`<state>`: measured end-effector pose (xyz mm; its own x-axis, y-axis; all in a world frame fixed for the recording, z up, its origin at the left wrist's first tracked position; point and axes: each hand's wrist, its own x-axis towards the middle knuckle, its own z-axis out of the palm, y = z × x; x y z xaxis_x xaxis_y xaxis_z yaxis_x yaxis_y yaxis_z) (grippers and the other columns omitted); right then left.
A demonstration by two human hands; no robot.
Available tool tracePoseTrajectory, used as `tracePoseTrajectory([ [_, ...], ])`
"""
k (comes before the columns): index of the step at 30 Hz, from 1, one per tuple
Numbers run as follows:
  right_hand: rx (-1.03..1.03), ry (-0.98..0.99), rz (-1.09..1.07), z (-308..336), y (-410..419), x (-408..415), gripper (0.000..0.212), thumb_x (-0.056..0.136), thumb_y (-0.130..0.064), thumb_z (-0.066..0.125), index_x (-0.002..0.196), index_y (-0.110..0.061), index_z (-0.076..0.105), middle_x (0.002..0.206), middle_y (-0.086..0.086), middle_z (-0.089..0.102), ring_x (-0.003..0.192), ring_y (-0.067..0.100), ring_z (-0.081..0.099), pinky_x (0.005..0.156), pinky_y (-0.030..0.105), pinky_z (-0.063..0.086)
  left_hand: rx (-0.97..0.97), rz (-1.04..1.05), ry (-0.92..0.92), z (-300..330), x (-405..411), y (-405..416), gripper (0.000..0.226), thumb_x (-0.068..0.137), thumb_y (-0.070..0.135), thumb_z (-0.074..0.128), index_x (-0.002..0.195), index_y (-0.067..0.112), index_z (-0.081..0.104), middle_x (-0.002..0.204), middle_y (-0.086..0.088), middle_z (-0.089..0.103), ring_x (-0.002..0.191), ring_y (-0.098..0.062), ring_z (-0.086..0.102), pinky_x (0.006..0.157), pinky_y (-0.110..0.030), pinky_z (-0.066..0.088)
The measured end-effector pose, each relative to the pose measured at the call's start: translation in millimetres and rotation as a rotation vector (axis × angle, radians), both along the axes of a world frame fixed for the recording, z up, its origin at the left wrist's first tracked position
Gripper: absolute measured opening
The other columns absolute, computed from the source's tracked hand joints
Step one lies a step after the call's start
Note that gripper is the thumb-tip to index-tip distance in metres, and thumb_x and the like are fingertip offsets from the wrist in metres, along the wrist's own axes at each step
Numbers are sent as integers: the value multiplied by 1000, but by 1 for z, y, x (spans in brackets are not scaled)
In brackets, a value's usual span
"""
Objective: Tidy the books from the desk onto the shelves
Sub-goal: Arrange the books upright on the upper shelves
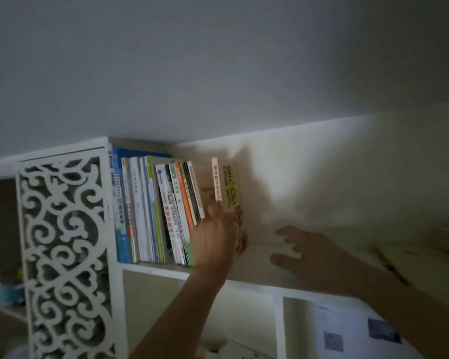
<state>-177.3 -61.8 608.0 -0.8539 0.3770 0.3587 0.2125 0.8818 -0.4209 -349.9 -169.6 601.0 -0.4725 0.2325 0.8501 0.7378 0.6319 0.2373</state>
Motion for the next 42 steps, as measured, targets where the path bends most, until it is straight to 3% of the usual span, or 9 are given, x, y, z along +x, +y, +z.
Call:
tracePoseTrajectory([
  [2,-114,24,140,1,-26,-38,54,91,-47,68,134,-46,37,119,-29,54,104,-2,56,92,16,46,-81,86,6,-6,-7,-6,44,109,47,33,128,10,45,83,0,63,59,-16,64,52,-30,54],
  [5,-44,74,181,-7,-47,-85,63,94,-28,66,147,-23,33,126,-2,63,106,16,63,91,28,51,-36,156,221,-15,-16,-19,65,106,53,42,149,4,40,117,-10,66,92,-24,69,70,-36,59],
  [7,43,83,162,-10,-48,-101,55,102,-25,53,151,-15,29,137,7,58,116,25,60,99,31,48,-121,165,334,-22,-36,-27,70,107,47,43,160,5,25,153,-20,45,139,-38,46,110,-46,44],
  [9,91,57,182,-12,-46,-107,47,107,-23,44,151,-14,32,142,4,53,123,23,55,93,19,39,-237,129,361,-29,-50,-33,72,109,42,38,163,8,7,170,-18,8,158,-34,9,127,-48,15],
  [16,279,-22,200,-11,-41,-47,64,98,-21,62,154,-12,31,150,11,47,133,28,46,103,28,35,-193,40,268,-31,-16,-27,70,106,47,9,163,6,8,171,-14,0,159,-28,-5,128,-46,1],
  [22,541,-177,-159,19,21,49,56,96,-36,61,148,-26,42,148,-1,49,132,22,47,108,37,41,-266,-447,285,-32,67,18,59,103,57,35,141,18,56,161,-8,40,152,-28,31,123,-42,19],
  [27,489,-329,-350,60,51,170,70,80,-66,69,141,-39,49,145,-14,49,117,9,47,96,28,38,-601,-747,-80,-33,124,54,77,88,81,43,153,42,36,161,16,36,144,-11,37,115,-37,32],
  [38,538,-305,-314,14,69,229,55,72,-70,72,122,-46,66,139,-20,55,142,-1,34,108,33,42,-545,-762,421,-39,97,35,38,99,49,43,120,40,73,105,16,77,85,-6,72,70,-34,62],
  [42,541,-272,-307,13,68,229,42,68,-65,79,105,-44,75,127,-16,64,131,1,49,100,30,46,-440,-505,452,-36,60,13,27,98,36,54,111,31,77,106,2,71,90,-18,65,79,-41,57],
])
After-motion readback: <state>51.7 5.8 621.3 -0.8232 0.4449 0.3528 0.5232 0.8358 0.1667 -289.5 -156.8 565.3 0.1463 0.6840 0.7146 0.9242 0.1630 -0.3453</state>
